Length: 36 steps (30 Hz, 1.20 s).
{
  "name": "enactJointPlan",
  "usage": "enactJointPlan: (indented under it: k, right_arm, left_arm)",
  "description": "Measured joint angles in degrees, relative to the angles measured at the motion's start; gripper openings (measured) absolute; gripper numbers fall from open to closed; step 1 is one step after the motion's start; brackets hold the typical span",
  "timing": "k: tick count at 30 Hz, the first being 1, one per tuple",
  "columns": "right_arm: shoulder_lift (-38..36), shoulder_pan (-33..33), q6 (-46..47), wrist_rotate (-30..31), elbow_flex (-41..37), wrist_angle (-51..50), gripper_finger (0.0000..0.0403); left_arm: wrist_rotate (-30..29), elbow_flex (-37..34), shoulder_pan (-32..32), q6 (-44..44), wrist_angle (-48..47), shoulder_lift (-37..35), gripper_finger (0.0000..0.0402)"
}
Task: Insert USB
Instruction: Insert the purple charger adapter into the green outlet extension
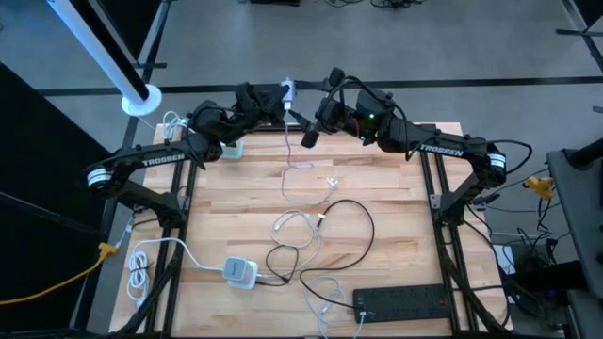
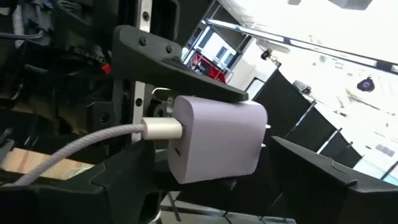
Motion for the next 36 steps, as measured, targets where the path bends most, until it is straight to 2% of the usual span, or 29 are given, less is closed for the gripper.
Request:
enactJointPlan:
  k: [5,14,21,36]
  right_arm:
    - [-1.11,-0.15,2.33,-0.94,0.00,-3.33,0.0263]
    - [-2.21,-1.71,7.85,-8.60,3.17,-14.72,0.0187]
    - [-2.34,-1.62,7.85,-10.71,3.17,-16.00,0.0187]
    - [-2.47,-1.65,7.98,-23.16,3.17,-19.81,0.0187]
  left_arm:
    - [3.13,0.00,0.21,-0.31,-2.36,-0.28,0.0196]
    - [10.50,0.00,1.31,0.43,-6.59,-1.86,0.0196]
    - [17.59,0.00,1.42,1.06,-7.85,-1.95,0.0196]
    - [35.22,0.00,2.43,2.42,-9.80,-2.17,0.0196]
